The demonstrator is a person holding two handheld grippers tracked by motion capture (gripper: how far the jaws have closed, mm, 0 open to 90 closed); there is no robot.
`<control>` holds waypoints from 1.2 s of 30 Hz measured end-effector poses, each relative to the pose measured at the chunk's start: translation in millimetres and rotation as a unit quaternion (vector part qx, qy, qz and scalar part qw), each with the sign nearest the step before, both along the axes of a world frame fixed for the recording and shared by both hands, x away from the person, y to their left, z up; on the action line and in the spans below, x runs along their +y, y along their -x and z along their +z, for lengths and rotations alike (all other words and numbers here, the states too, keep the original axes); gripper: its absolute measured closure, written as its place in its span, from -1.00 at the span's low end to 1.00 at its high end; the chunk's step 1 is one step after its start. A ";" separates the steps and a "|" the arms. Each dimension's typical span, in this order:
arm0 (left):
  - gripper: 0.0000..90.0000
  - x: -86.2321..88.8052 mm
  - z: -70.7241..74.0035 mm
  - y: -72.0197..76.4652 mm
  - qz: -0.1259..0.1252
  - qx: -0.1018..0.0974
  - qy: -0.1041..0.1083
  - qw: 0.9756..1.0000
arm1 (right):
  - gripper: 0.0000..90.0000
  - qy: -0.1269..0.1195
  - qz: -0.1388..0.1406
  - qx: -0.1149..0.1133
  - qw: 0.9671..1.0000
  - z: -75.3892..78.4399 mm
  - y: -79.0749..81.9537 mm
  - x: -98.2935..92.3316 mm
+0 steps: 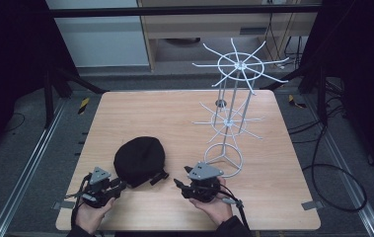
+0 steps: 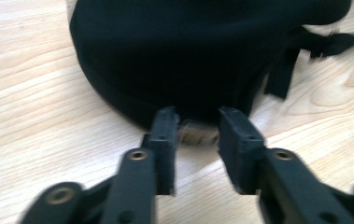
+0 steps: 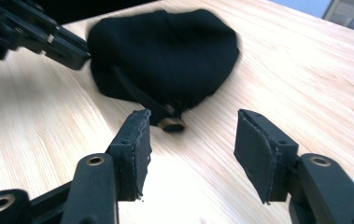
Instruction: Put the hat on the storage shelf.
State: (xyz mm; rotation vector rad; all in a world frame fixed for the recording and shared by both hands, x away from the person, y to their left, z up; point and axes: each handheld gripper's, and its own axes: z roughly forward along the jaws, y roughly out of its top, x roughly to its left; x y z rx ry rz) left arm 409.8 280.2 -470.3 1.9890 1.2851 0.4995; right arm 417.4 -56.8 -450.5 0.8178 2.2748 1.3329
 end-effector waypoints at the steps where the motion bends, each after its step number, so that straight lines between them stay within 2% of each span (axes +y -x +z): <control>1: 0.32 1.6 0.9 0.2 0.006 -0.004 0.003 1.000 | 0.00 0.001 -0.003 0.000 1.000 -1.2 0.6 -4.2; 4: 0.13 4.5 3.3 1.3 0.016 -0.014 0.010 1.000 | -0.01 0.000 -0.010 0.003 1.000 -3.9 2.7 -13.7; 5: 0.08 6.1 7.0 2.8 0.021 -0.025 0.017 0.999 | -0.02 0.000 -0.017 0.004 1.000 -6.8 5.6 -24.3; 7: 0.03 6.8 12.4 4.7 0.023 -0.037 0.021 0.999 | -0.04 0.001 -0.026 0.009 1.000 -8.9 8.8 -35.6; 8: 0.00 6.8 12.4 4.7 0.023 -0.037 0.021 0.999 | -0.04 0.001 -0.026 0.009 1.000 -8.9 8.8 -35.6; 10: -0.03 6.3 19.2 6.2 0.025 -0.056 0.023 0.998 | -0.05 -0.004 -0.041 0.014 0.999 -10.0 13.4 -52.8; 11: -0.06 5.2 27.0 5.9 0.023 -0.069 0.030 0.997 | -0.06 -0.006 -0.045 0.016 0.999 -9.7 14.9 -58.5; 12: -0.08 5.2 27.0 5.9 0.023 -0.069 0.030 0.997 | -0.06 -0.006 -0.051 0.017 0.999 -9.4 16.3 -64.2; 13: -0.11 3.4 34.4 3.7 0.018 -0.079 0.035 0.996 | -0.07 -0.007 -0.057 0.018 0.998 -8.9 17.9 -69.8; 17: -0.14 -1.5 46.5 -3.9 0.006 -0.087 0.042 0.995 | -0.09 -0.013 -0.078 0.014 0.997 -7.2 23.6 -93.0; 20: -0.14 -7.2 52.3 -11.3 0.000 -0.092 0.038 0.995 | -0.10 -0.012 -0.099 0.012 0.995 -8.1 26.9 -109.5; 23: -0.14 -14.7 55.5 -19.2 -0.003 -0.091 0.036 0.995 | -0.11 -0.011 -0.122 0.014 0.992 -10.2 27.6 -124.9; 24: -0.14 -14.7 55.5 -19.2 -0.003 -0.091 0.036 0.995 | -0.11 -0.011 -0.122 0.014 0.992 -10.2 27.6 -124.9; 25: -0.14 -19.9 56.4 -23.8 -0.007 -0.089 0.035 0.995 | -0.12 -0.011 -0.137 0.015 0.990 -10.9 27.1 -133.8; 26: -0.14 -19.9 56.4 -23.8 -0.007 -0.089 0.035 0.995 | -0.12 -0.011 -0.137 0.015 0.990 -10.9 27.1 -133.8; 27: -0.14 -24.9 56.6 -28.8 -0.009 -0.087 0.028 0.996 | -0.13 -0.011 -0.150 0.013 0.989 -11.2 25.7 -141.9; 31: -0.14 -31.2 55.4 -37.1 -0.010 -0.078 0.024 0.997 | -0.14 -0.009 -0.173 0.017 0.985 -14.2 22.1 -154.9; 34: -0.14 -38.7 50.5 -47.6 -0.013 -0.061 0.013 0.998 | -0.16 -0.006 -0.183 0.022 0.983 -17.3 19.6 -160.2; 35: -0.14 -41.7 46.7 -52.5 -0.014 -0.048 0.002 0.999 | -0.16 -0.007 -0.184 0.026 0.983 -17.8 19.1 -160.9; 36: -0.14 -41.7 46.7 -52.5 -0.014 -0.048 0.002 0.999 | -0.16 -0.007 -0.184 0.026 0.983 -17.8 19.1 -160.9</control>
